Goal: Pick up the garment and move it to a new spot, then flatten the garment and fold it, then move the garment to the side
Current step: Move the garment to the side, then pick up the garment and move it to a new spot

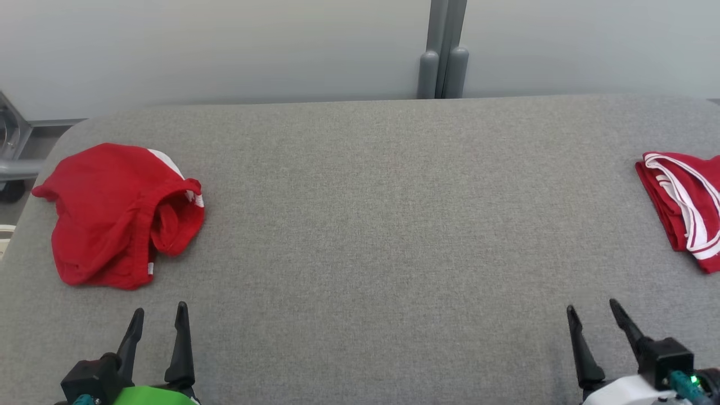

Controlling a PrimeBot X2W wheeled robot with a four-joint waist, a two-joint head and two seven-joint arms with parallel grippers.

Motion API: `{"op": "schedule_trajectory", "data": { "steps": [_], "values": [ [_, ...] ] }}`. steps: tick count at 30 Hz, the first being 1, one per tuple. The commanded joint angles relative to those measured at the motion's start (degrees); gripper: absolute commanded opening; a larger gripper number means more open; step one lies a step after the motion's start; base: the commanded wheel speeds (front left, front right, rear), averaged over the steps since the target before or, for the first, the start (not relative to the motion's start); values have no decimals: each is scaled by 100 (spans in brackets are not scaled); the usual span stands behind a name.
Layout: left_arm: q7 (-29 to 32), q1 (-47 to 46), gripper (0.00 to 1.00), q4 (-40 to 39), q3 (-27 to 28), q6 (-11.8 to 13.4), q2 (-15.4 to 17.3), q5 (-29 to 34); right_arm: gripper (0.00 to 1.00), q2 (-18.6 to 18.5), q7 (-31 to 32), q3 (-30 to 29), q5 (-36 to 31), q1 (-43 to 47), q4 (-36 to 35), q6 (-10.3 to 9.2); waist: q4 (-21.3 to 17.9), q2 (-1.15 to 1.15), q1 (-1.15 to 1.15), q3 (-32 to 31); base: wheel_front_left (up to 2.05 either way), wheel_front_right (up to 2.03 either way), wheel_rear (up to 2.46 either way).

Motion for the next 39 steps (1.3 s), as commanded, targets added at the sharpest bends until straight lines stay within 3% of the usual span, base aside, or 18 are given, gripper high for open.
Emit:
{"op": "schedule_trajectory", "data": {
  "steps": [1,5,9,27,35,39],
  "values": [
    [-26,114,100,6,60,-37,-30,68,100,37,-94,38,-115,101,90,-8,5,0,0,-127,0,0,0],
    [-27,337,100,-24,255,-139,-148,312,100,254,-221,-106,-426,268,404,-8,-44,0,0,-323,0,0,0],
    [-28,427,100,-10,422,-280,-234,505,100,446,-226,-423,-575,166,234,-8,-82,0,0,-383,0,0,0],
    [-29,293,100,315,729,-521,-500,798,100,493,-229,-692,-756,-56,378,-8,-76,0,0,-565,0,0,0],
    [-29,235,100,274,771,-561,-520,870,100,485,-228,-660,-735,-67,325,-8,256,0,0,-646,0,0,0],
    [-29,264,100,258,802,-563,-521,889,100,490,-227,-545,-684,-58,302,-8,687,0,0,-719,0,0,0]
  ]
}}
